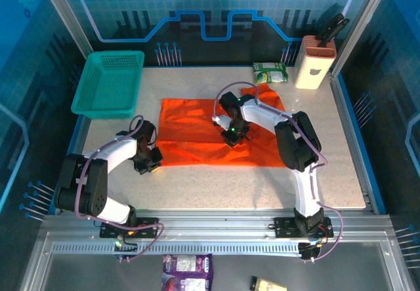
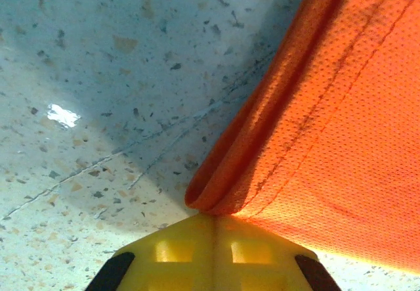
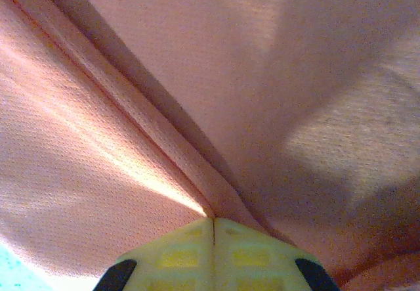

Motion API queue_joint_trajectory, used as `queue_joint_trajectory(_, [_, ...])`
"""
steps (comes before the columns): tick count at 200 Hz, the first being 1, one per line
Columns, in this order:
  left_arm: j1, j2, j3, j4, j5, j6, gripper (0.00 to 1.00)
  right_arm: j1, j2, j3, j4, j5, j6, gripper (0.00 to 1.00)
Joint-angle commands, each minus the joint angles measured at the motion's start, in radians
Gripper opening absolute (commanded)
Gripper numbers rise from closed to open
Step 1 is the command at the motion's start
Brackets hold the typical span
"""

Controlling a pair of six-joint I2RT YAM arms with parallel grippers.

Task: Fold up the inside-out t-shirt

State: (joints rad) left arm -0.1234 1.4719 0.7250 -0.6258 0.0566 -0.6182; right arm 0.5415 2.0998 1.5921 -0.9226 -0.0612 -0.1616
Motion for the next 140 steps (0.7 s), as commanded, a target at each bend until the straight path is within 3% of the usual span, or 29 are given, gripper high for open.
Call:
queue_joint_trajectory(1, [0.021,0.031,-0.025,-0.037,-0.035,0.029,0.03,-0.03,-0.046,0.019,0.004,0.006,0.033,0.0])
queue_joint_trajectory(66, [0.027,0.024,-0.025,-0.041,-0.028,0.034,0.02,-0.043,0.009,0.025,0.016,0.008,0.051,0.0])
queue_joint_trajectory(108, [0.027,-0.04,0.015,-0.068,-0.014,0.04,0.06,-0.041,-0.027,0.017,0.014,0.051,0.107,0.24])
queue_joint_trajectory(140, [0.029,-0.137,0.082,-0.138,-0.035,0.036,0.15,-0.052,-0.178,-0.076,0.038,0.022,0.206,0.31])
